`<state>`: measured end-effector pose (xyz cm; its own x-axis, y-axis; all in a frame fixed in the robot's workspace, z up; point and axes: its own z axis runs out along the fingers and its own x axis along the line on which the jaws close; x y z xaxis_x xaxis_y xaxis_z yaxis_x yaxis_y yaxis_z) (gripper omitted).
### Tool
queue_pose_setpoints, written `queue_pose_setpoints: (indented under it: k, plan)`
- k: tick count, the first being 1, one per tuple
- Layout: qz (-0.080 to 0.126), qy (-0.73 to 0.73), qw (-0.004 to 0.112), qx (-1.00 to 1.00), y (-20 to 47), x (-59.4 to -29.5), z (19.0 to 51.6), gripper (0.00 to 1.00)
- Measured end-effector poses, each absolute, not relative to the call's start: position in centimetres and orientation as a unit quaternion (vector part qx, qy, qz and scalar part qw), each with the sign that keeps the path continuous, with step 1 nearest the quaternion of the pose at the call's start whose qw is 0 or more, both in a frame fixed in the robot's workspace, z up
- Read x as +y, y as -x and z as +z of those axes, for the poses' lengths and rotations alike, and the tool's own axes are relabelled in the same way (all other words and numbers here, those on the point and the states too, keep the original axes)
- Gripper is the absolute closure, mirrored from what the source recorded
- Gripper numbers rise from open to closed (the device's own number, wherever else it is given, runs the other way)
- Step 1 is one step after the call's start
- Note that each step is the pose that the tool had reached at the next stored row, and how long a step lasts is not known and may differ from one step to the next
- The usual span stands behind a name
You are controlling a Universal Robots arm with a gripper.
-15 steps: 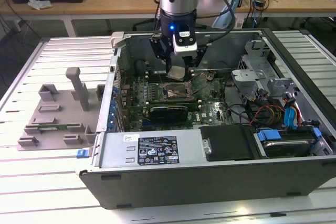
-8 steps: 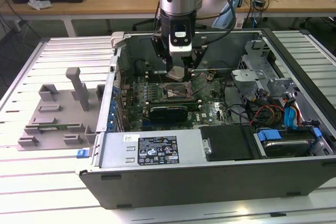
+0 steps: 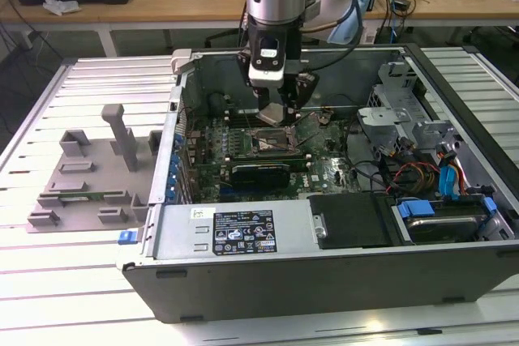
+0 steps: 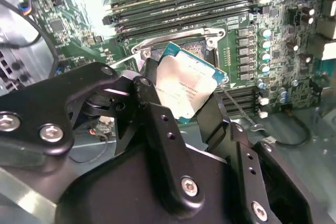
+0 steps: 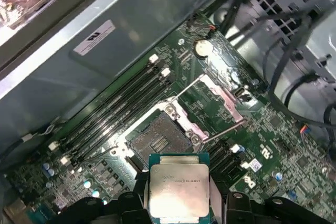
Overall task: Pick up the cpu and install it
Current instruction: 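Place the cpu into insertion slot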
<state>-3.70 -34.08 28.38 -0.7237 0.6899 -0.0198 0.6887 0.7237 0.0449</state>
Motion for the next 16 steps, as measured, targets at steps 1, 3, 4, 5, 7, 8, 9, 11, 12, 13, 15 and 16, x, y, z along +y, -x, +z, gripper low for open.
queue_pose_setpoints:
  k: [1, 3, 4, 5, 7, 8, 9, 11, 12, 13, 15, 16]
  plan:
    - [0.016, -0.381, 0.018, 0.924, 3.70, -34.08, 28.37, 0.45]
    - [0.016, -0.393, 0.018, 0.919, 3.71, -34.08, 28.36, 0.45]
    - [0.015, -0.399, 0.019, 0.917, 3.71, -34.08, 28.35, 0.45]
    - [0.015, -0.405, 0.019, 0.914, 3.70, -34.08, 28.34, 0.45]
    - [0.014, -0.421, 0.019, 0.907, 3.70, -34.08, 28.32, 0.45]
    - [0.014, -0.427, 0.019, 0.904, 3.71, -34.08, 28.32, 0.45]
    - [0.013, -0.435, 0.020, 0.900, 3.70, -34.08, 28.30, 0.45]
    - [0.012, -0.454, 0.020, 0.891, 3.70, -34.08, 28.28, 0.45]
    - [0.012, -0.460, 0.021, 0.888, 3.70, -34.08, 28.27, 0.45]
    - [0.011, -0.471, 0.021, 0.882, 3.70, -34.08, 28.25, 0.45]
    - [0.010, -0.489, 0.021, 0.872, 3.70, -34.08, 28.22, 0.45]
    - [0.010, -0.496, 0.021, 0.868, 3.70, -34.08, 28.20, 0.45]
